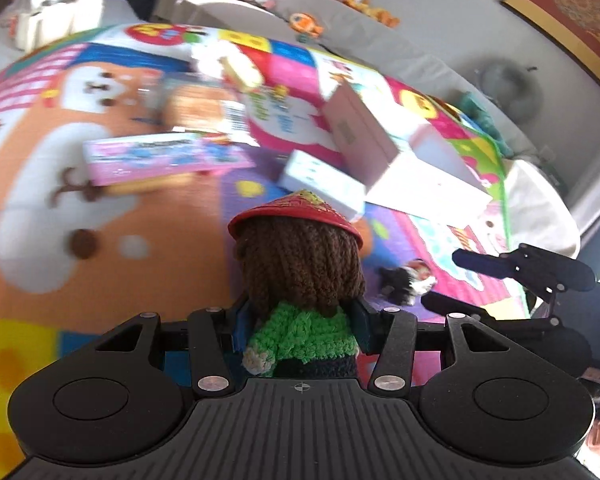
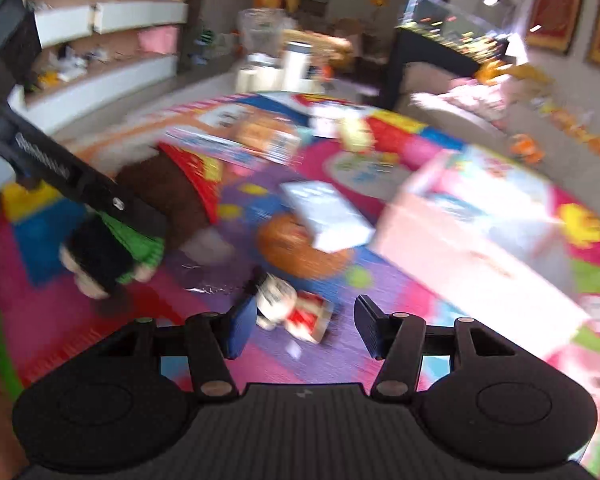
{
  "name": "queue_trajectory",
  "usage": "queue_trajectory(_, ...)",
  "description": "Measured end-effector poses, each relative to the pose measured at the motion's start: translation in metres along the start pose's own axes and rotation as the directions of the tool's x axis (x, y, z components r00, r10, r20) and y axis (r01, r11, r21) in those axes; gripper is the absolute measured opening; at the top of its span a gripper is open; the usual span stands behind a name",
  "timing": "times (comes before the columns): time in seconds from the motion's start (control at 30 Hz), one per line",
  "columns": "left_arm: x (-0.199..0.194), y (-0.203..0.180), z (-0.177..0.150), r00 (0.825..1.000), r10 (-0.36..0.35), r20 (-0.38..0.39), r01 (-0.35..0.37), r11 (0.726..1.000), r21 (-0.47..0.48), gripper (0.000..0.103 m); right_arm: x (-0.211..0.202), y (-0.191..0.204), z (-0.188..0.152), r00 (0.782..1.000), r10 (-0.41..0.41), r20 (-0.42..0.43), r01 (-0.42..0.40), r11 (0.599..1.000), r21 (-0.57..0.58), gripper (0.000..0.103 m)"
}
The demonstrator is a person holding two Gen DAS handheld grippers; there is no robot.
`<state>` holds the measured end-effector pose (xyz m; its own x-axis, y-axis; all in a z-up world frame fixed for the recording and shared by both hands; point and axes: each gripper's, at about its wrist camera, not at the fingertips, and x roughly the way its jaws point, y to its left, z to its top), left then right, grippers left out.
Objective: Organize objects
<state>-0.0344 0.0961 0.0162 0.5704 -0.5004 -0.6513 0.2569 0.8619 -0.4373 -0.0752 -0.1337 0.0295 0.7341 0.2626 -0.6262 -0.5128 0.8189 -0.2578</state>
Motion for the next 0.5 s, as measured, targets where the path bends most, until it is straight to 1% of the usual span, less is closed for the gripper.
queue_trajectory(0.07,0.008,-0.009,0.0,1.0,-0.011,-0.011,0.011,1.0,0.001,0.053,-0.004,-0.008,-0.009,0.996,-0.084,-0.007,0.084,0.996,-0.009,0.057)
queue_trajectory(0.1,0.012,-0.014,0.0,1.0,-0.01,-0.012,0.01,1.0,0.005,0.053,-0.005,-0.012,-0.012,0.994,-0.105,-0.014,0.106,0.994,0.004,0.062)
queue_trajectory(0.13,0.014,-0.017,-0.001,1.0,-0.005,-0.01,0.005,1.0,0.01,0.053,-0.008,-0.018,-0.014,0.995,-0.099,-0.018,0.099,0.994,0.035,0.064)
queue_trajectory(0.17,0.014,-0.019,-0.001,1.0,0.002,-0.008,-0.002,1.0,0.014,0.053,-0.012,-0.024,-0.015,0.997,-0.074,-0.017,0.075,0.994,0.076,0.068)
queue_trajectory(0.27,0.015,-0.016,-0.001,1.0,0.0,-0.011,0.0,1.0,-0.009,0.054,-0.019,-0.033,-0.016,1.0,0.023,0.011,-0.024,0.983,0.18,0.081)
queue_trajectory(0.37,0.013,-0.014,0.0,1.0,0.004,-0.012,-0.005,1.0,-0.028,0.054,-0.013,-0.02,-0.014,0.997,0.071,0.025,-0.075,0.98,0.186,0.082)
queue_trajectory(0.5,0.01,-0.013,0.0,1.0,0.015,-0.011,-0.016,0.999,-0.032,0.054,0.006,-0.006,-0.008,0.998,0.064,0.011,-0.065,0.982,0.177,0.082)
